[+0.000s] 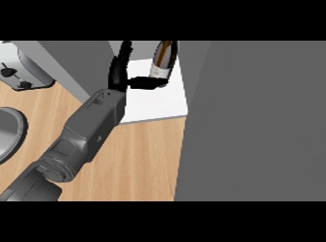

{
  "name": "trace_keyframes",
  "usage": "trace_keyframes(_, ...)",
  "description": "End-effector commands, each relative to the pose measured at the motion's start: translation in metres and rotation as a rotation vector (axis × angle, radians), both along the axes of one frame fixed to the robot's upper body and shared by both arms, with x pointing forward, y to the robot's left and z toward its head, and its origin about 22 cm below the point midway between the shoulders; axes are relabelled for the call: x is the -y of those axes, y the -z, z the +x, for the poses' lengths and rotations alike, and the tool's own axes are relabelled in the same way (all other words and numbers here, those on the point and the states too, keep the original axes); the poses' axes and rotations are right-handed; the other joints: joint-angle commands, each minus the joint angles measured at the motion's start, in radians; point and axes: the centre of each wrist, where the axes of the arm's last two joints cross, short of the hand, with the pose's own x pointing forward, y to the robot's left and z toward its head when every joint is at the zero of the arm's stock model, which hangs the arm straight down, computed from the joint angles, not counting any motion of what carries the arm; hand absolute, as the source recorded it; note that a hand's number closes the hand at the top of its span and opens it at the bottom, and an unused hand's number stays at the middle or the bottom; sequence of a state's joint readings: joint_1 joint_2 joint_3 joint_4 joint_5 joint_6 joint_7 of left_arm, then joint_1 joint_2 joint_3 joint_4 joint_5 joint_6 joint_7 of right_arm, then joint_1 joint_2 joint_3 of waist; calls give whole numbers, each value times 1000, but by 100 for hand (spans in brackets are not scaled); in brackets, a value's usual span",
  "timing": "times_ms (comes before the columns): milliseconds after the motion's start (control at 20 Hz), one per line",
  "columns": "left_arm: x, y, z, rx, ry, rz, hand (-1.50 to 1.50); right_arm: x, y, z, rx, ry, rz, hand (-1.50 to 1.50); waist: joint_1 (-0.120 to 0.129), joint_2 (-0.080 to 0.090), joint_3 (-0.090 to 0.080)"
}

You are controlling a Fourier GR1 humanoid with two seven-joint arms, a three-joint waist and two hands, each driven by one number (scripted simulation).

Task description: Pick up the wine, place it into the cabinet and close the cabinet

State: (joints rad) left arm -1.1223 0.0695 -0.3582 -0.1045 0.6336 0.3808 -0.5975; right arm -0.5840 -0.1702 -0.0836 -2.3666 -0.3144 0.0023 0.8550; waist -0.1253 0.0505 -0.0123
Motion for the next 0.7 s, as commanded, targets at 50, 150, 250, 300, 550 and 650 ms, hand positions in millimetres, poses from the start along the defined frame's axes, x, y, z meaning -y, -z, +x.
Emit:
trace_keyframes(50,-18,-20,10,146,138,-159,-150,1,1,-10,7,13,25,-150,57,-29,9)
trace_keyframes(150,-14,-28,13,172,185,-239,-150,3,-1,-10,-19,48,0,-150,70,-36,10)
trace_keyframes(250,-11,-16,6,178,228,-283,-150,6,-1,-12,-6,65,22,-150,85,-40,11)
trace_keyframes(300,3,-28,10,166,260,-310,-150,8,7,-19,-34,61,7,-150,89,-45,12)
trace_keyframes(550,19,-14,-1,120,329,-289,-150,2,-3,-24,-29,93,9,-150,117,-54,12)
trace_keyframes(650,35,-26,-1,134,352,-300,-150,1,4,-24,-38,101,8,-150,128,-58,12)
